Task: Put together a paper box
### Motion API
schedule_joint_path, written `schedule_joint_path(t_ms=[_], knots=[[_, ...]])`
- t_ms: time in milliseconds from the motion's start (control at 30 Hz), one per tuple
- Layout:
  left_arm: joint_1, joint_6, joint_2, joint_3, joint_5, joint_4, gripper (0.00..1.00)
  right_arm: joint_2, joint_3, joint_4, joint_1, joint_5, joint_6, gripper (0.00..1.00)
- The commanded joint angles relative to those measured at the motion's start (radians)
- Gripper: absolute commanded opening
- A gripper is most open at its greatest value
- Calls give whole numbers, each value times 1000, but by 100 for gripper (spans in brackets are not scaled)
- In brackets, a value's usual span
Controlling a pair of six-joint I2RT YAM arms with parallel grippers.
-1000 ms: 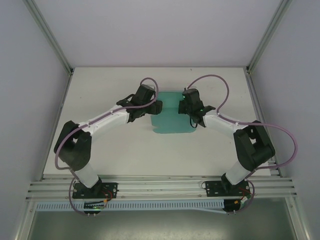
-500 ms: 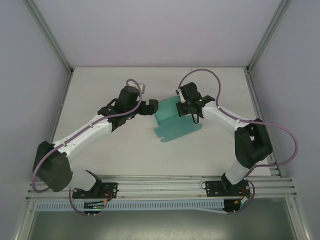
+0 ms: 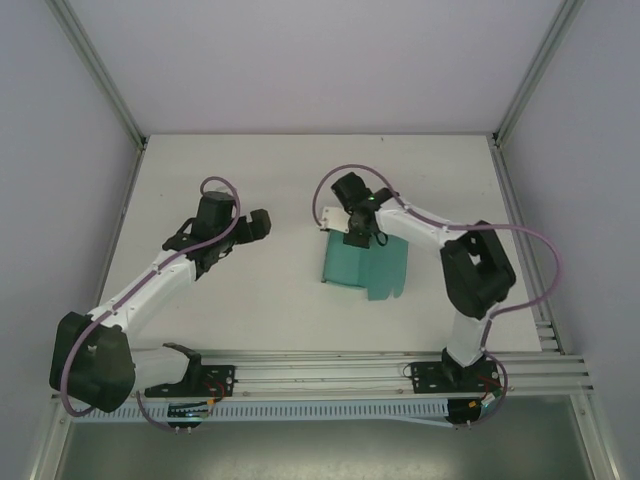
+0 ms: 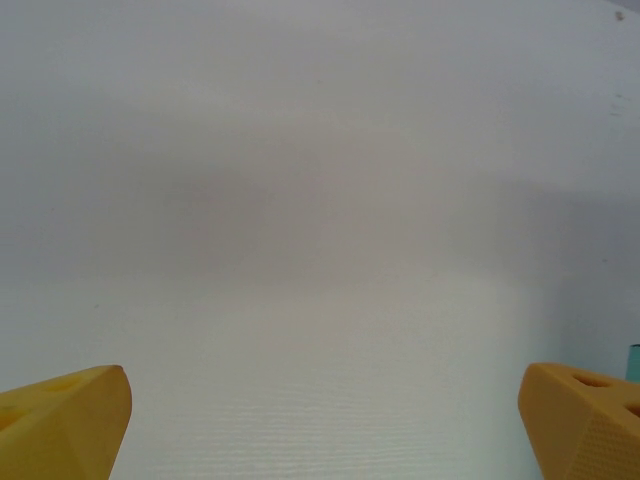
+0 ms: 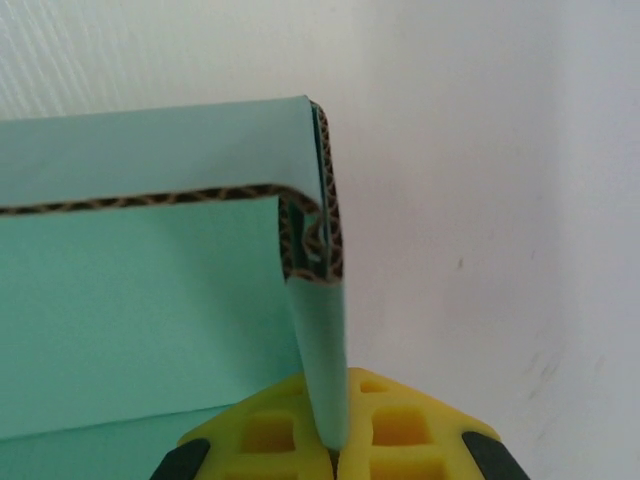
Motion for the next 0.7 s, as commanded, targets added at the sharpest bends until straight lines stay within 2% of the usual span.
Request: schedule_joint_path(t_ms=[0, 167, 233, 300, 367, 433, 667], knots=[[17, -28, 0, -25, 28, 3, 99, 89, 51, 13, 34, 135, -199, 0], [29, -32, -32, -50, 4, -16, 99, 170, 88, 88, 61, 149, -251, 4], [32, -31, -41, -52, -7, -26, 98, 183, 93, 97, 73, 146, -269, 15], [33, -32, -45, -52, -11, -30, 99, 189, 103, 87, 79, 160, -269, 21], [33, -35, -48, -54, -9, -35, 99, 183, 115, 65, 82, 184, -266, 33], [33, -36, -46, -52, -3, -30, 98, 164, 121, 39, 82, 200, -261, 40], [33, -37, -22, -43, 36, -9, 99, 43, 102, 21, 101, 150, -214, 55]])
